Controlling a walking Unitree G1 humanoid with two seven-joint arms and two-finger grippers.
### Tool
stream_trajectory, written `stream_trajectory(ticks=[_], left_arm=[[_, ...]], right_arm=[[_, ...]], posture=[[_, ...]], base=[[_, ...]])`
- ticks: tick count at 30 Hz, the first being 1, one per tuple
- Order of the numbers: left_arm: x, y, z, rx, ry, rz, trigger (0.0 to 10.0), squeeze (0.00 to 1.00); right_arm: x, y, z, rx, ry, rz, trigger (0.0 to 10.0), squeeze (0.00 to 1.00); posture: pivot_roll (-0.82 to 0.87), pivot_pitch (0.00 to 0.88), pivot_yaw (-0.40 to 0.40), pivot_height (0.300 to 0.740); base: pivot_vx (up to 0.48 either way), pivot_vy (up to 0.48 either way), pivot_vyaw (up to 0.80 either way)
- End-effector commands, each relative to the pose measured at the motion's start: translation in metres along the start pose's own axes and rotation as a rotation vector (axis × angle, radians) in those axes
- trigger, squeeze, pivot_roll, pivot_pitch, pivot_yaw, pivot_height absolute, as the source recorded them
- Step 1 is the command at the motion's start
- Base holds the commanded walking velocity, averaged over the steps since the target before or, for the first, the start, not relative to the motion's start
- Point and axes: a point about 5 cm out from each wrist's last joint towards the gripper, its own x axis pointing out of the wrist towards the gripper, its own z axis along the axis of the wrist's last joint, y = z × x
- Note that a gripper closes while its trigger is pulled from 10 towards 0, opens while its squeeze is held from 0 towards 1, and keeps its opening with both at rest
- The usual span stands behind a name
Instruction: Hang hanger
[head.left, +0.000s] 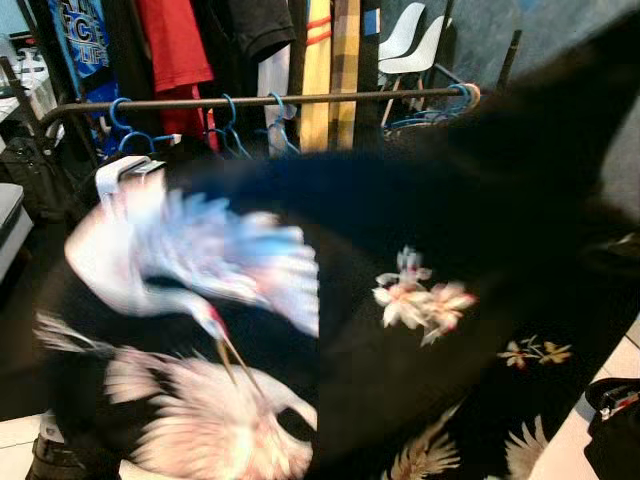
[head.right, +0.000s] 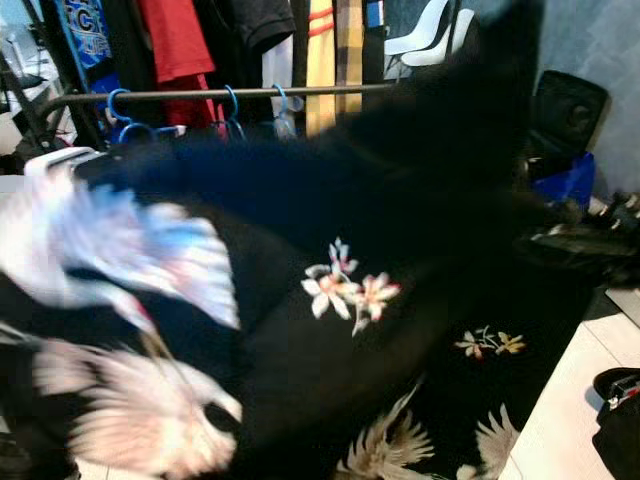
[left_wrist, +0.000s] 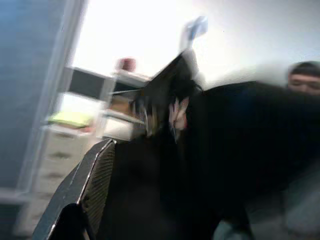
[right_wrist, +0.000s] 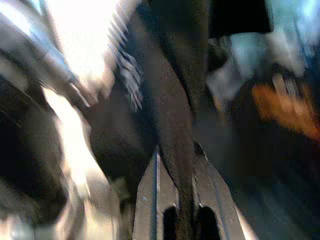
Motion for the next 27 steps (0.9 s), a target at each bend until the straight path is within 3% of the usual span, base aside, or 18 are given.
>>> stream_trajectory(ticks=[1, 2, 3, 5, 7, 9, 12, 13, 15, 16, 17, 18, 21, 22, 25, 26, 27], left_arm=[[0.0, 0.002, 0.002, 0.028, 0.004, 0.02, 10.0, 0.0], [-0.003, 0.012, 0.005, 0.072, 0.009, 0.109, 10.0, 0.0], [-0.003, 0.012, 0.005, 0.072, 0.009, 0.109, 10.0, 0.0], [-0.01, 0.031, 0.012, 0.158, 0.02, 0.272, 10.0, 0.0], [-0.01, 0.031, 0.012, 0.158, 0.02, 0.272, 10.0, 0.0], [-0.021, 0.046, 0.017, 0.245, 0.069, 0.424, 10.0, 0.0], [-0.021, 0.046, 0.017, 0.245, 0.069, 0.424, 10.0, 0.0], [-0.025, 0.053, 0.014, 0.303, 0.136, 0.481, 10.0, 0.0], [-0.025, 0.053, 0.014, 0.303, 0.136, 0.481, 10.0, 0.0], [-0.028, 0.057, 0.007, 0.368, 0.231, 0.511, 10.0, 0.0], [-0.028, 0.057, 0.007, 0.368, 0.231, 0.511, 10.0, 0.0], [-0.031, 0.064, 0.003, 0.434, 0.297, 0.568, 10.0, 0.0], [-0.031, 0.064, 0.003, 0.434, 0.297, 0.568, 10.0, 0.0], [-0.037, 0.072, 0.004, 0.499, 0.333, 0.649, 10.0, 0.0], [-0.037, 0.072, 0.004, 0.499, 0.333, 0.649, 10.0, 0.0], [-0.042, 0.079, 0.007, 0.544, 0.335, 0.723, 10.0, 0.0], [-0.042, 0.079, 0.007, 0.544, 0.335, 0.723, 10.0, 0.0]], right_arm=[[0.001, -0.001, -0.002, -0.017, 0.047, -0.019, 0.0, 0.0], [-0.008, -0.002, -0.01, 0.0, 0.129, -0.084, 0.0, 0.0], [-0.008, -0.002, -0.01, 0.0, 0.129, -0.084, 0.0, 0.0], [-0.03, -0.004, -0.019, 0.017, 0.214, -0.241, 0.0, 0.0], [-0.03, -0.004, -0.019, 0.017, 0.214, -0.241, 0.0, 0.0], [-0.052, -0.005, -0.029, 0.025, 0.197, -0.406, 0.0, 0.0], [-0.052, -0.005, -0.029, 0.025, 0.197, -0.406, 0.0, 0.0], [-0.058, -0.005, -0.026, 0.006, 0.097, -0.453, 0.0, 0.0], [-0.058, -0.005, -0.026, 0.006, 0.097, -0.453, 0.0, 0.0], [-0.058, 0.001, -0.008, -0.037, -0.122, -0.412, 0.0, 0.0], [-0.058, 0.001, -0.008, -0.037, -0.122, -0.412, 0.0, 0.0], [-0.064, 0.001, -0.001, -0.086, -0.192, -0.437, 0.0, 0.0], [-0.064, 0.001, -0.001, -0.086, -0.192, -0.437, 0.0, 0.0], [-0.073, -0.006, 0.003, -0.136, -0.233, -0.545, 0.0, 0.0], [-0.073, -0.006, 0.003, -0.136, -0.233, -0.545, 0.0, 0.0], [-0.082, -0.016, 0.003, -0.173, -0.222, -0.687, 0.0, 0.0], [-0.082, -0.016, 0.003, -0.173, -0.222, -0.687, 0.0, 0.0]], posture=[[-0.06, 0.0, -0.006, 0.74], [-0.06, 0.0, -0.007, 0.74], [-0.06, 0.0, -0.007, 0.74], [-0.07, 0.0, -0.008, 0.74], [-0.07, 0.0, -0.008, 0.74], [-0.07, 0.0, 0.0, 0.74], [-0.07, 0.0, 0.0, 0.74], [-0.07, 0.0, 0.002, 0.74], [-0.07, 0.0, 0.002, 0.74], [-0.07, 0.0, 0.005, 0.74], [-0.07, 0.0, 0.005, 0.74], [-0.07, 0.0, 0.004, 0.74], [-0.07, 0.0, 0.004, 0.74], [-0.08, 0.0, 0.004, 0.74], [-0.08, 0.0, 0.004, 0.74], [-0.08, 0.0, 0.003, 0.74], [-0.08, 0.0, 0.003, 0.74]], base=[[0.0, 0.0, 0.0], [0.0, 0.0, 0.0], [0.0, 0.0, 0.0], [0.0, 0.0, 0.0], [0.0, 0.0, 0.0], [0.0, 0.0, 0.0], [0.0, 0.0, 0.0], [0.0, 0.0, 0.0], [0.0, 0.0, 0.0], [0.0, 0.0, 0.0], [0.0, 0.0, 0.0], [0.0, 0.0, 0.0], [0.0, 0.0, 0.0], [0.0, 0.0, 0.0], [0.0, 0.0, 0.0], [0.0, 0.0, 0.0], [0.0, 0.0, 0.0]])
